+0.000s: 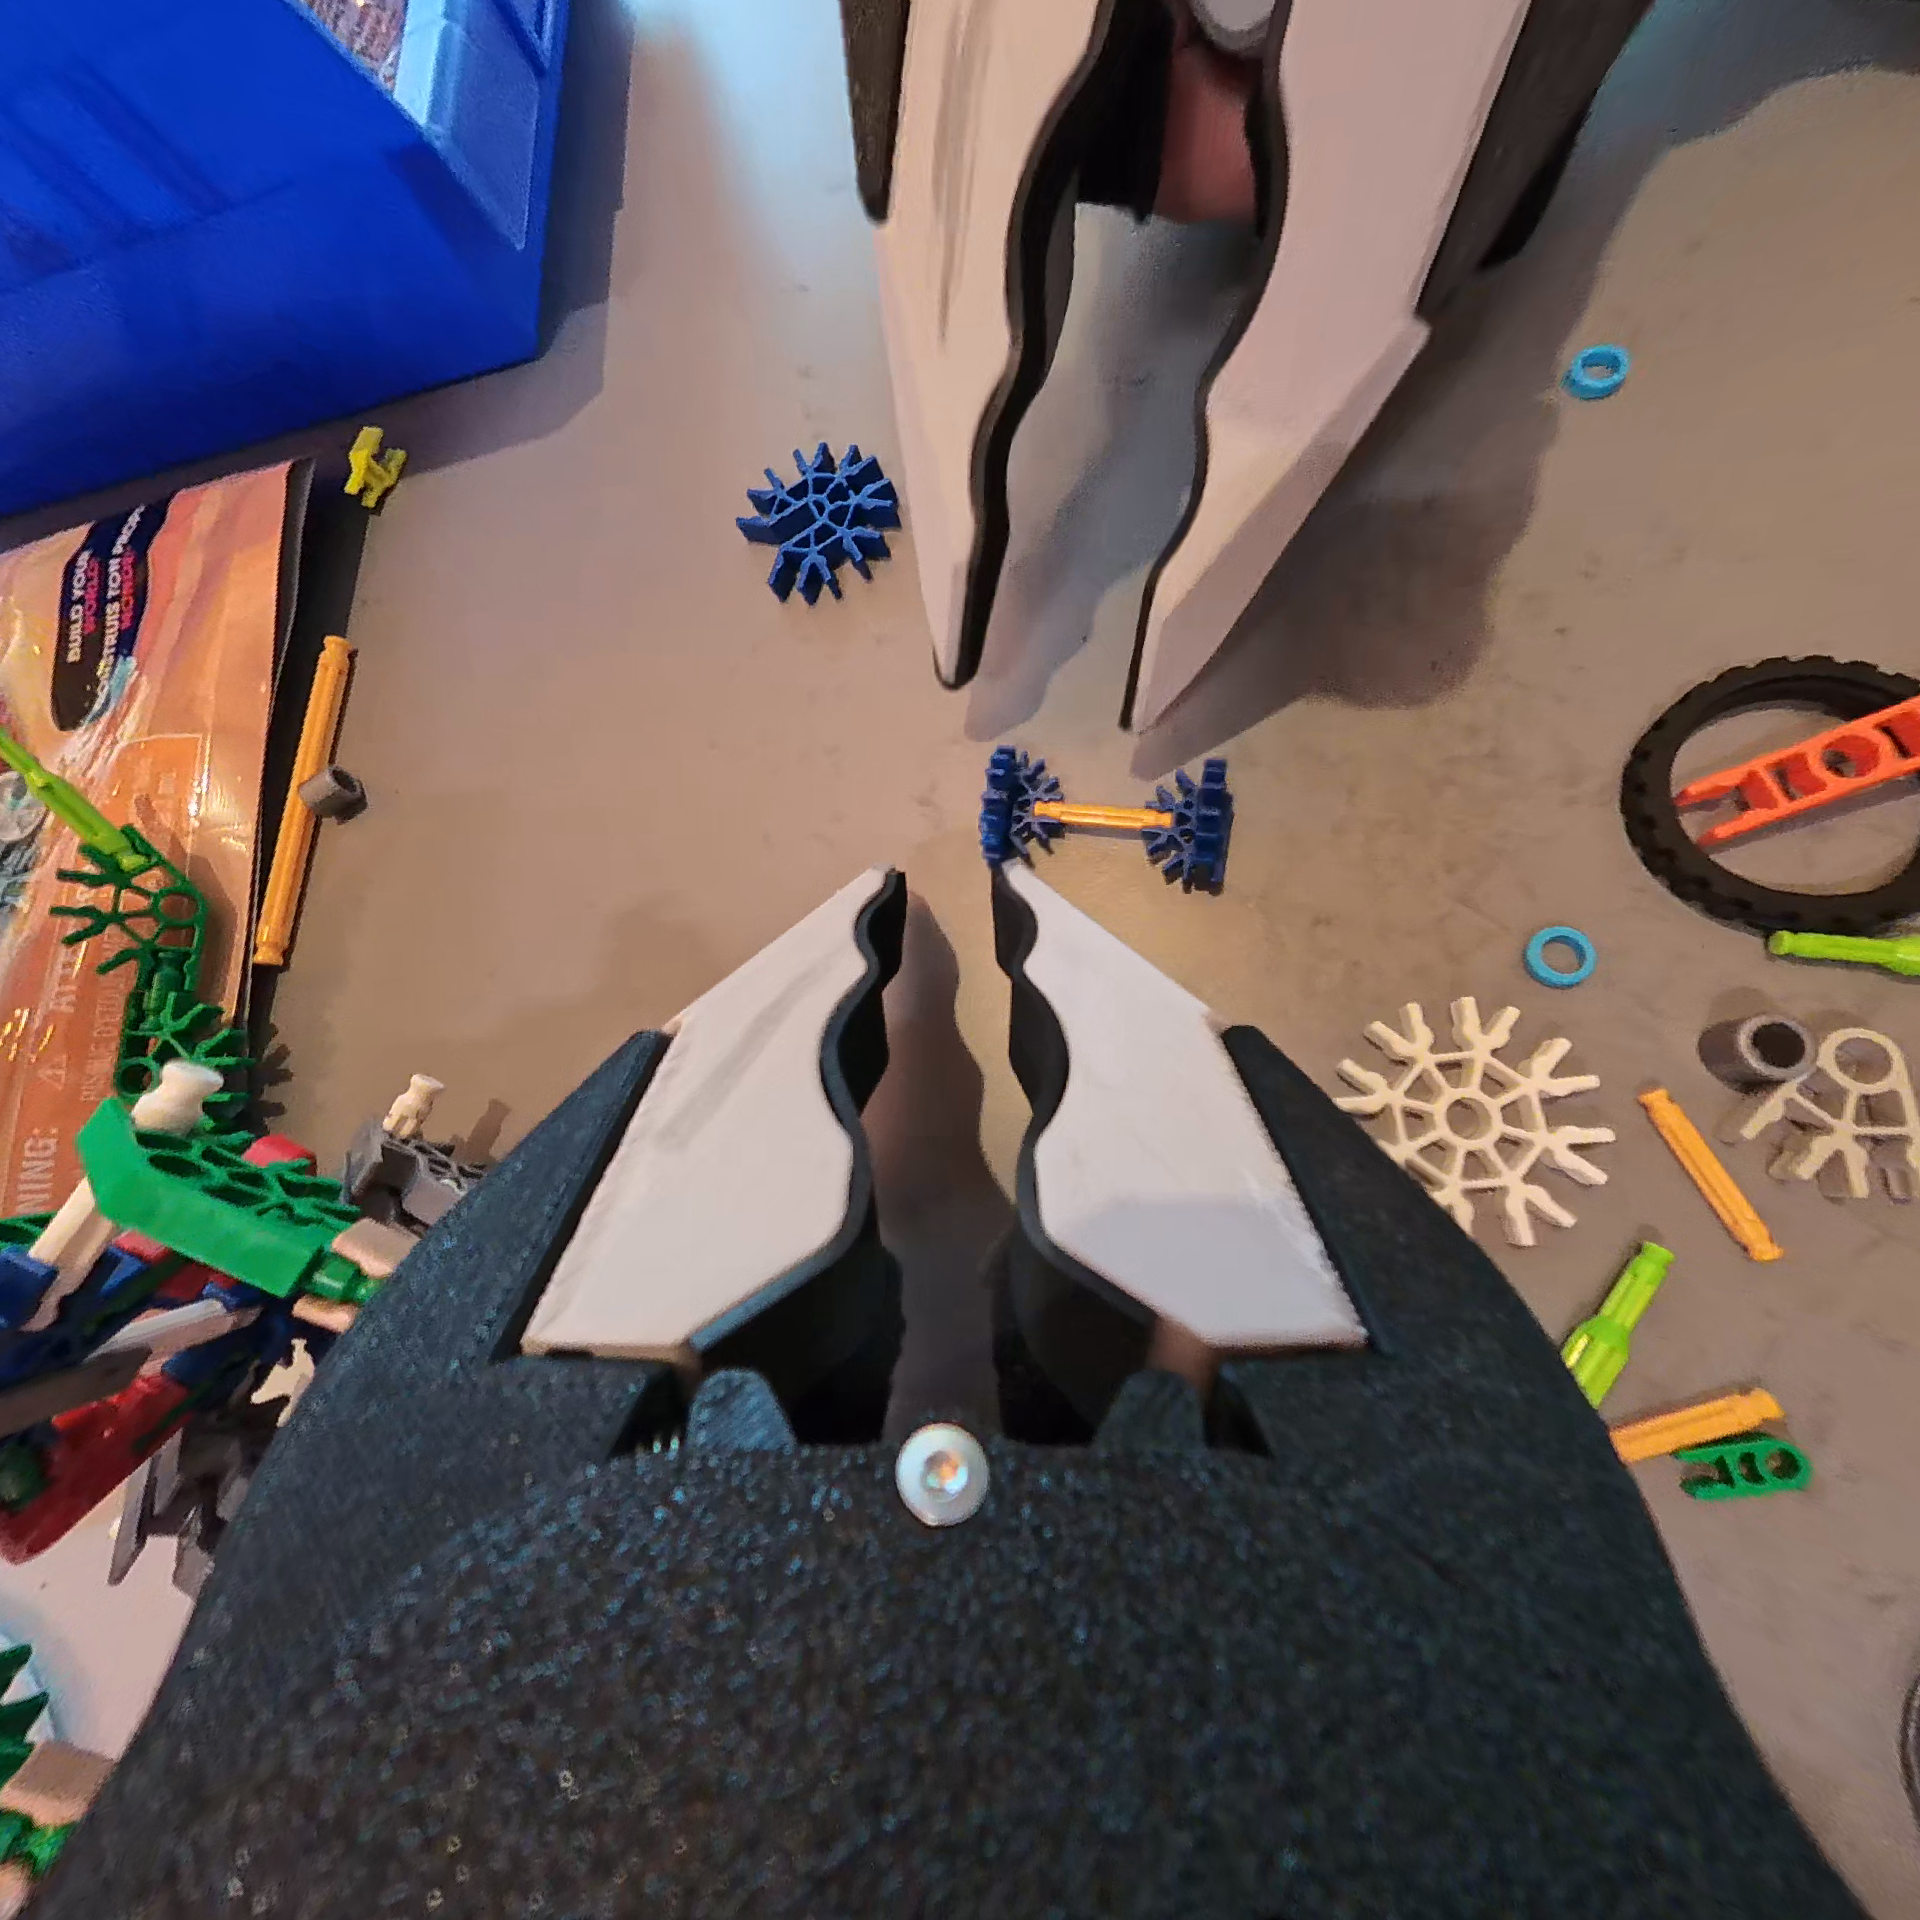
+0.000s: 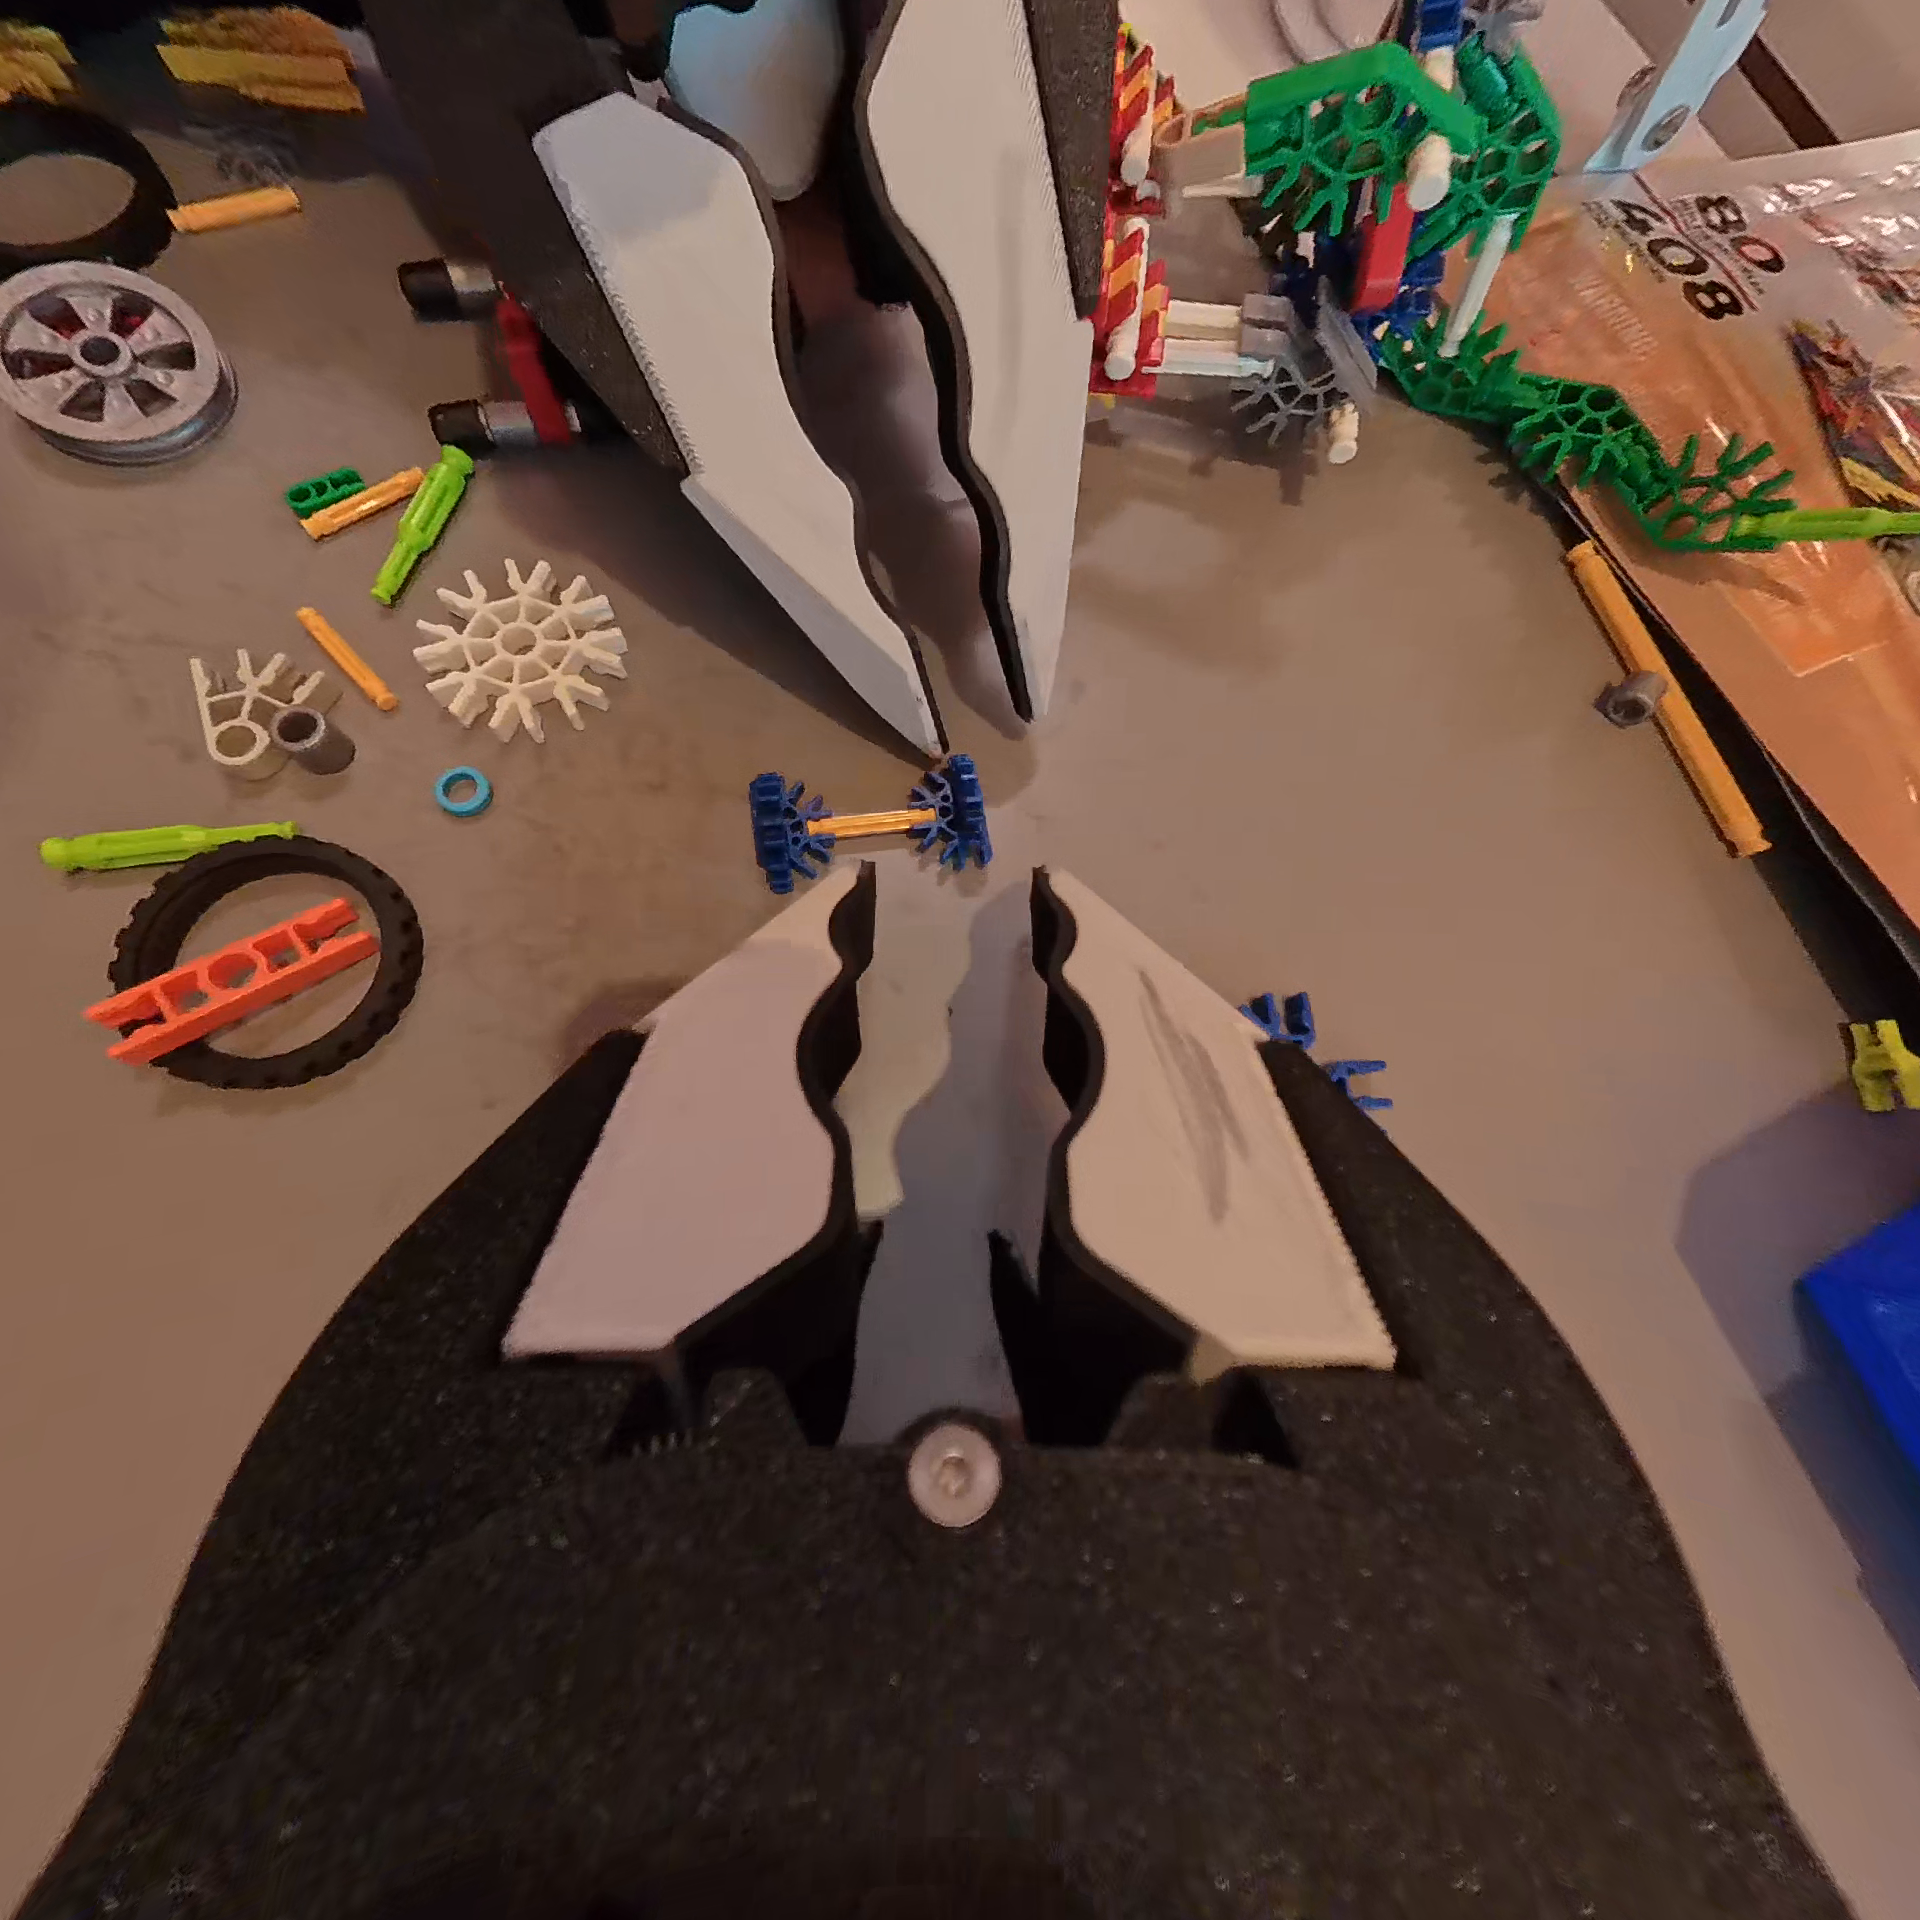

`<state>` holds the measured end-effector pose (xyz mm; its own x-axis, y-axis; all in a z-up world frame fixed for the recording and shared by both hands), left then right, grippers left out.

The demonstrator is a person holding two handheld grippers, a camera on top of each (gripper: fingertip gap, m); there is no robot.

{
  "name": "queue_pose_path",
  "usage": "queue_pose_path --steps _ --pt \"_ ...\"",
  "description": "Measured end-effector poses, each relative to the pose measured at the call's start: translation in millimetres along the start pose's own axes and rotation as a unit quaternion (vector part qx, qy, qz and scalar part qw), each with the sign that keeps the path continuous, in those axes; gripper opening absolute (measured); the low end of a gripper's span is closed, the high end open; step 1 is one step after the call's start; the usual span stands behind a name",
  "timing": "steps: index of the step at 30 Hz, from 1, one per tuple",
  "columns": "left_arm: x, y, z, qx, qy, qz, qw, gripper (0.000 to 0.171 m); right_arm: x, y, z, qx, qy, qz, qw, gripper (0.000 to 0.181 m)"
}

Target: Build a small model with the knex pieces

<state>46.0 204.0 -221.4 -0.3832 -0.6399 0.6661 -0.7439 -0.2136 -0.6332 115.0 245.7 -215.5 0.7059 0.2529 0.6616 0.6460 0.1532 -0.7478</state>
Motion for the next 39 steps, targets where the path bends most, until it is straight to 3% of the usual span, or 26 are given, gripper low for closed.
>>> queue_pose_path --steps 5,19,30,39 --pt "-2.5 -3.4 6.7 -0.019 0.014 0.0 1.0 0.013 -9.4 2.1 -2.9 0.016 0.007 -0.018 1.0 0.018" --pt "0.2 -2.0 2.6 -0.011 0.005 -0.002 1.0 0.011 -2.8 1.6 -1.8 0.009 0.005 -0.005 1.0 0.015" --pt "46.9 -9.1 11.0 -0.025 0.044 -0.015 0.999 0.013 2.7 0.4 0.4 0.008 -0.003 0.014 1.0 0.016" --pt "83.3 -8.3 51.6 -0.047 0.097 -0.054 0.993 0.013 3.7 1.0 1.5 0.005 -0.01 0.019 1.0 0.016"
Point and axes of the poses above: each gripper's, where its closed fingertips meet, x back along the fingers, y out of its underside, z = x × y across the jaws, the point moved 4 cm from there along x, back along the fingers, and after that the axes turned 14 degrees about -x, right-handed, at the moved point
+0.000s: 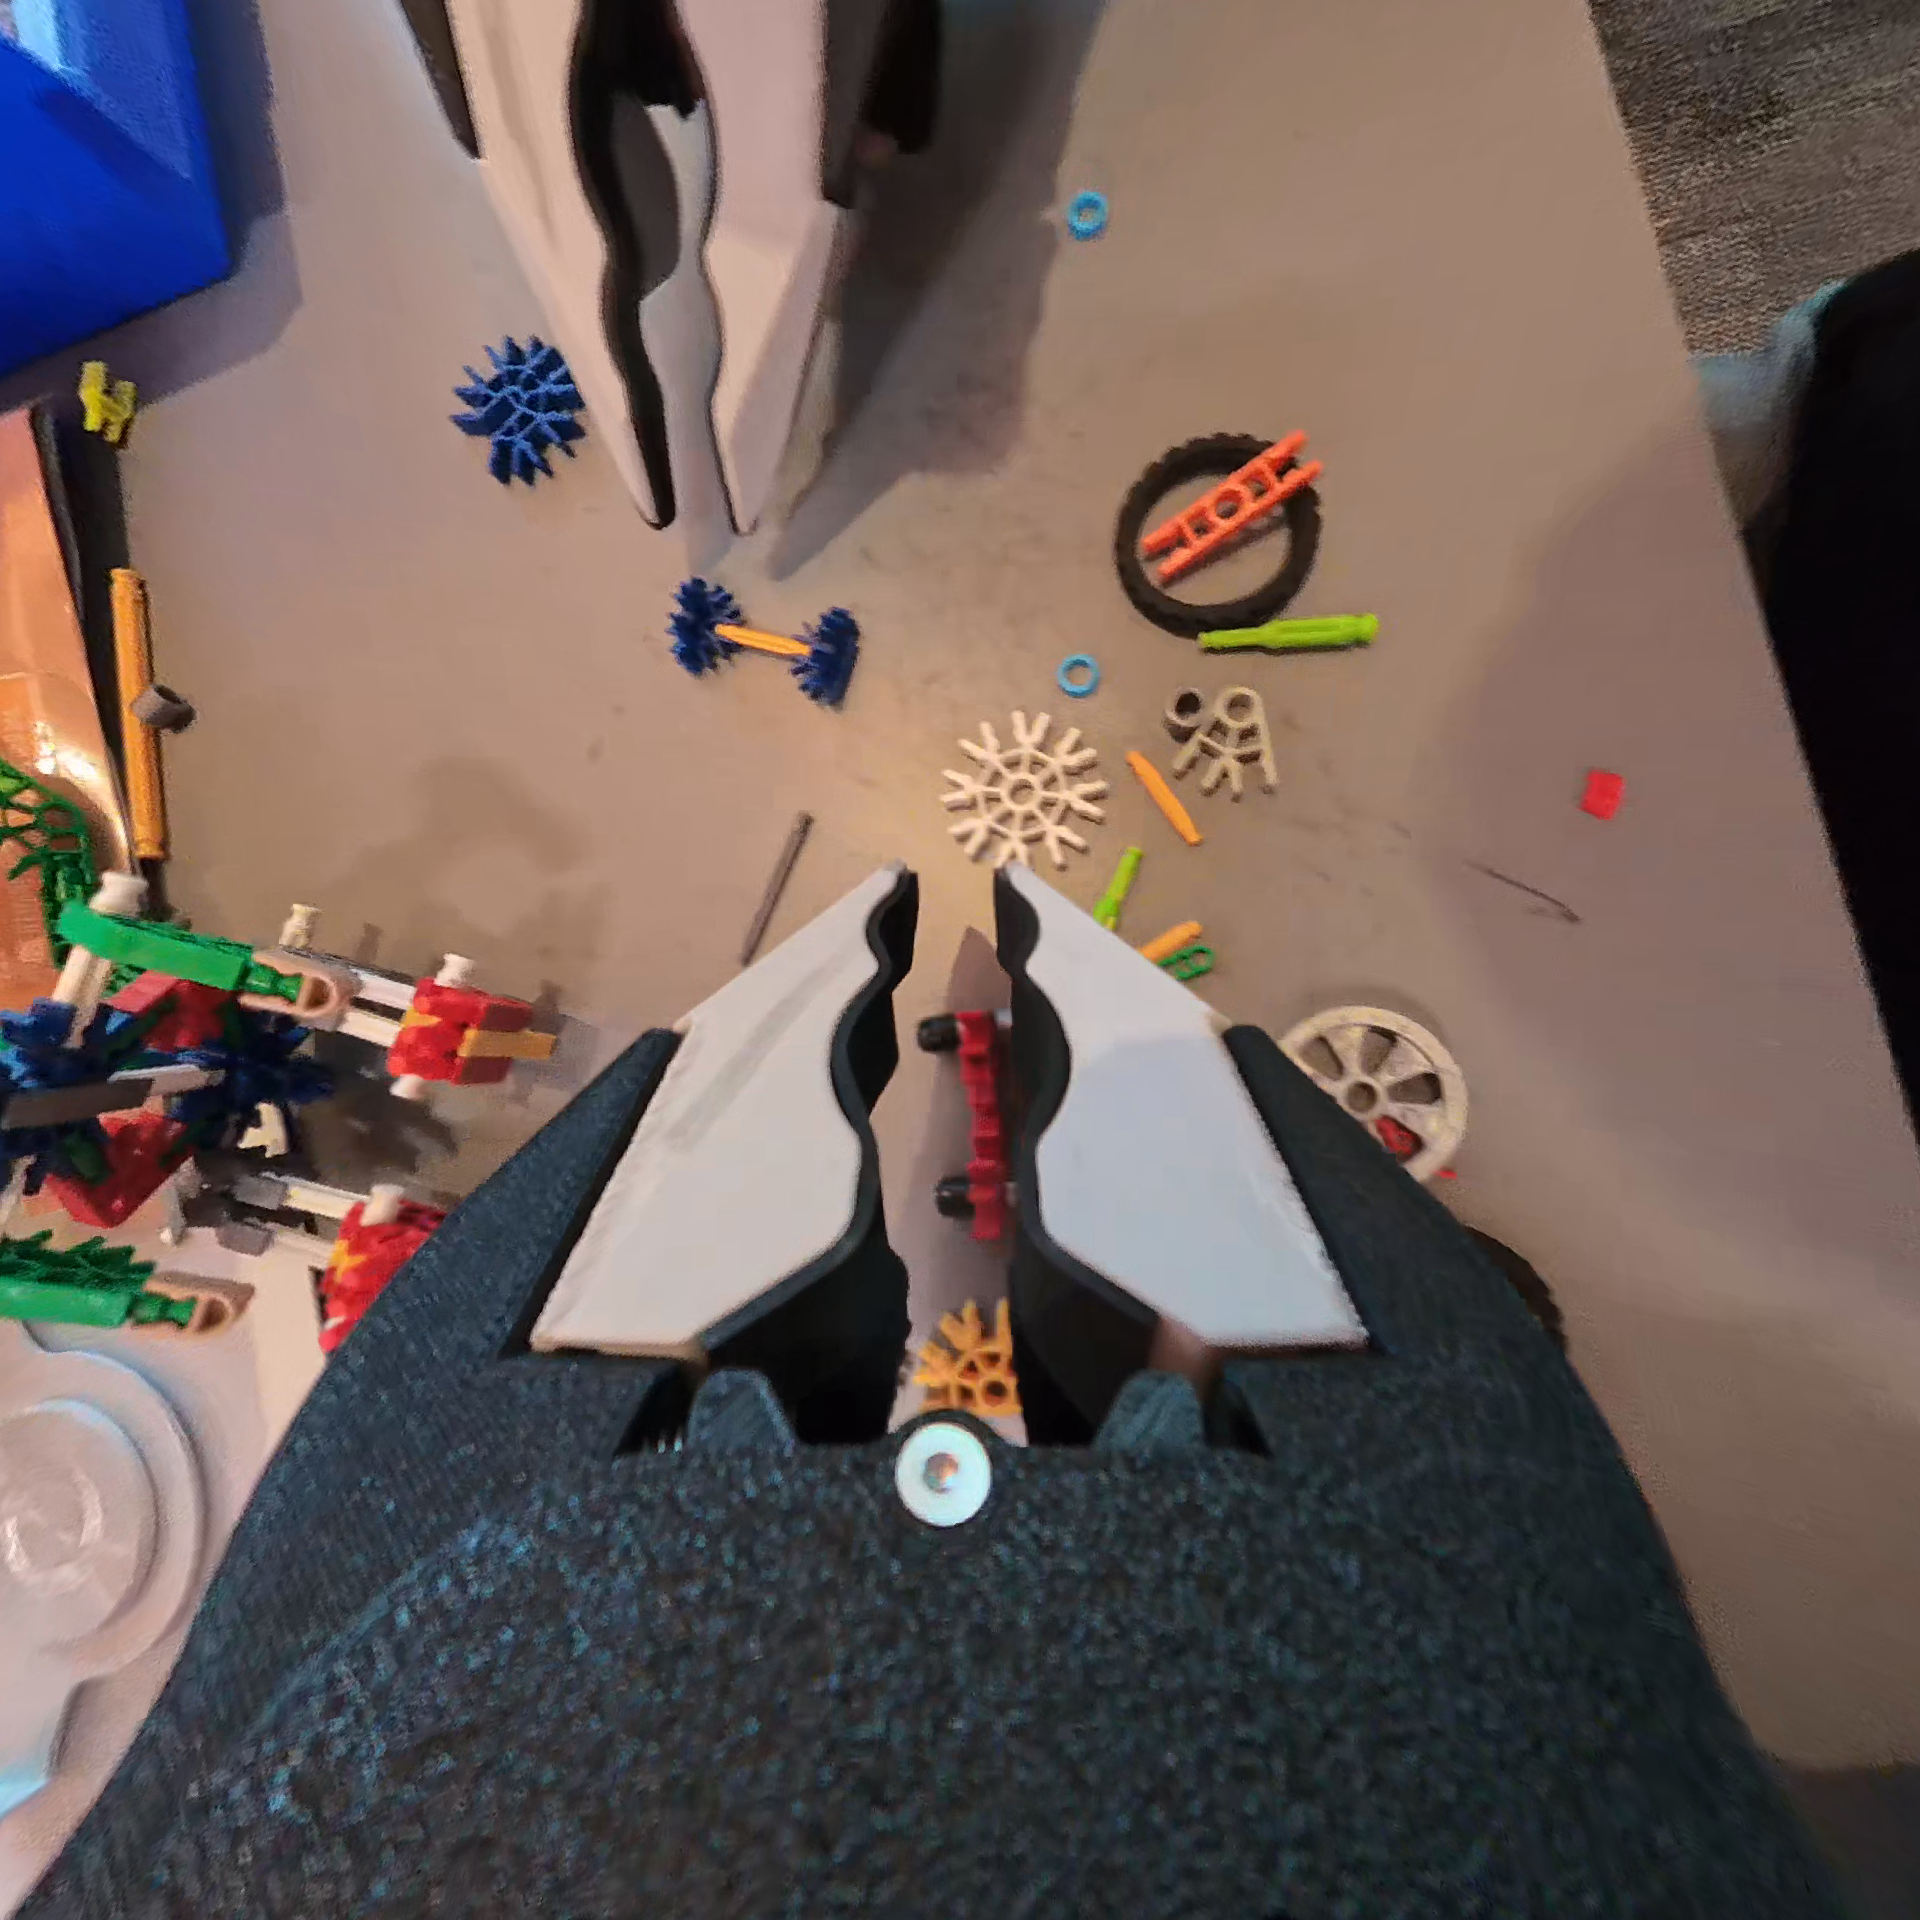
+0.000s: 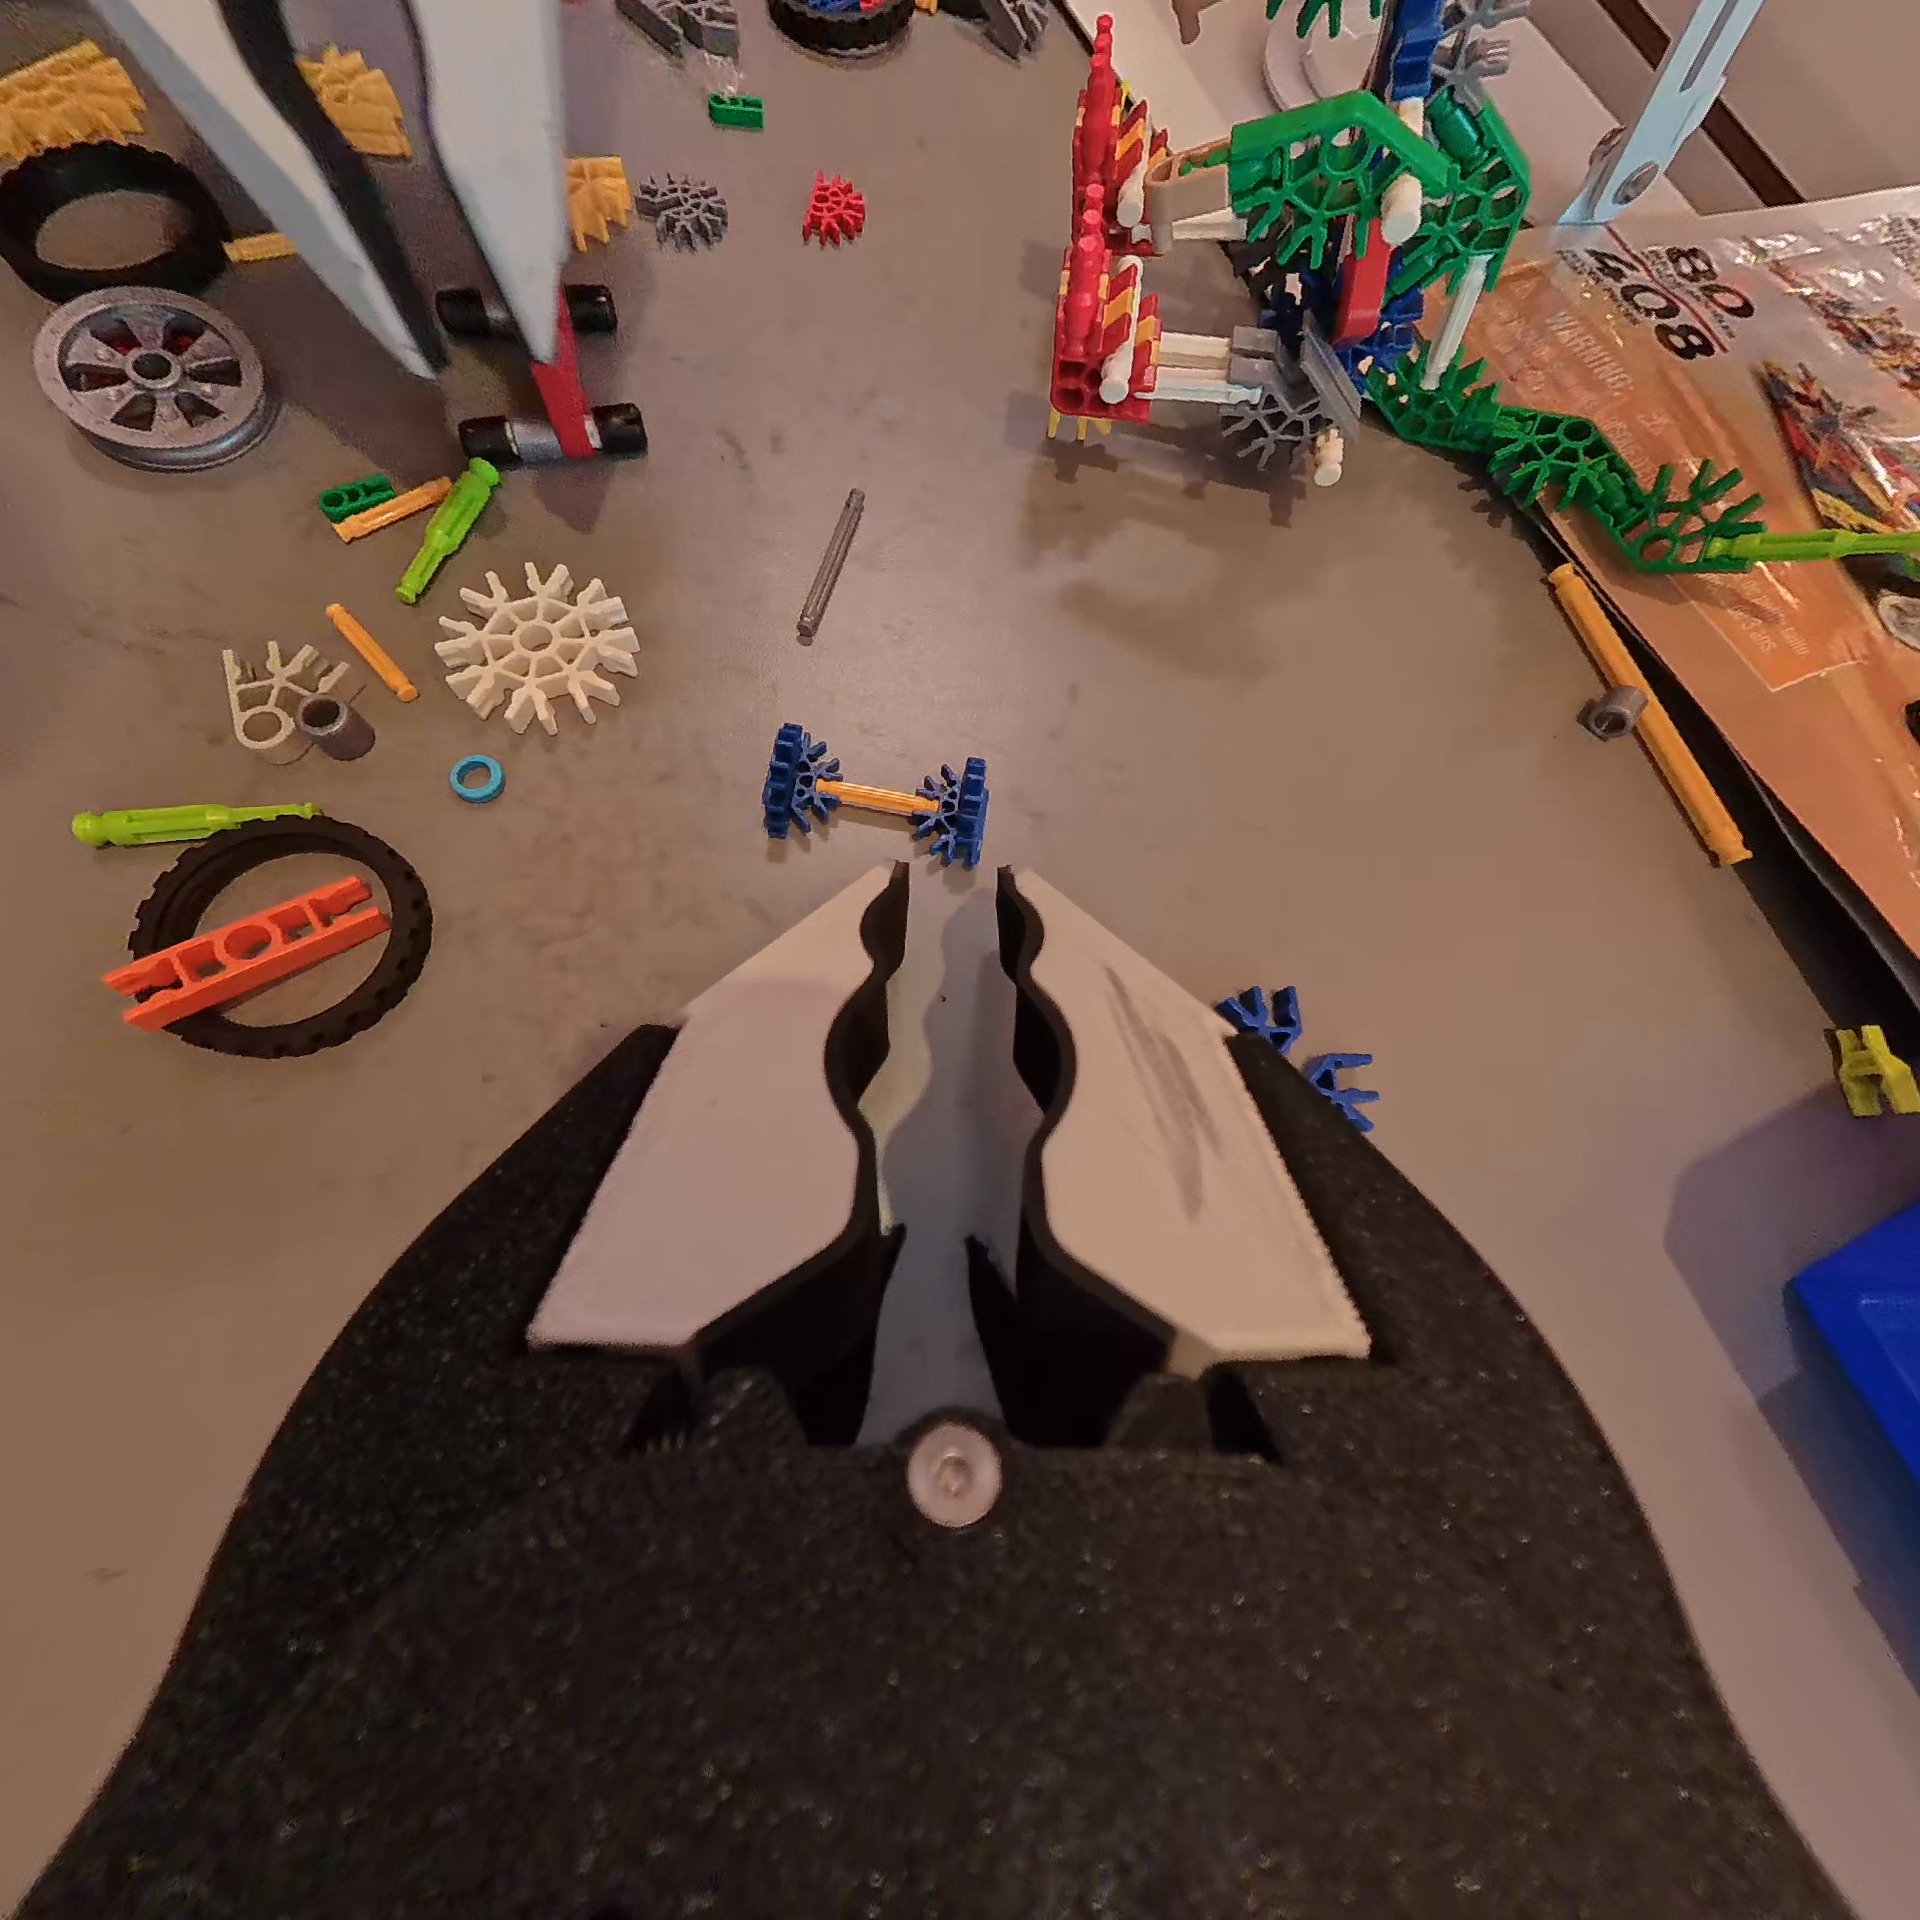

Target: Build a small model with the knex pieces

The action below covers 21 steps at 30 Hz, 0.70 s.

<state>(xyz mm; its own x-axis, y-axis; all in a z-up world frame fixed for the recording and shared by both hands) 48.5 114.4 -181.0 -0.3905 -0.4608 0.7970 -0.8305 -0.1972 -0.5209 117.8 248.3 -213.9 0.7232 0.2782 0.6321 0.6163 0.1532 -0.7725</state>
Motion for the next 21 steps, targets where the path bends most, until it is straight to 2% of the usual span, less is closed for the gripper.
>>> queue_pose_path --steps 3,8,21 --pt "2.7 -3.4 16.7 -0.004 0.021 0.01 1.0 0.012 -0.4 0.5 -0.1 0.002 0.0 -0.002 1.0 0.016" --pt "-4.6 5.7 36.0 -0.011 0.052 -0.016 0.998 0.013 0.1 1.7 1.4 -0.003 0.0 -0.003 1.0 0.016" --pt "-4.6 16.3 48.8 0.007 0.054 -0.015 0.998 0.014 -0.1 3.4 1.6 -0.005 -0.004 -0.008 1.0 0.016"
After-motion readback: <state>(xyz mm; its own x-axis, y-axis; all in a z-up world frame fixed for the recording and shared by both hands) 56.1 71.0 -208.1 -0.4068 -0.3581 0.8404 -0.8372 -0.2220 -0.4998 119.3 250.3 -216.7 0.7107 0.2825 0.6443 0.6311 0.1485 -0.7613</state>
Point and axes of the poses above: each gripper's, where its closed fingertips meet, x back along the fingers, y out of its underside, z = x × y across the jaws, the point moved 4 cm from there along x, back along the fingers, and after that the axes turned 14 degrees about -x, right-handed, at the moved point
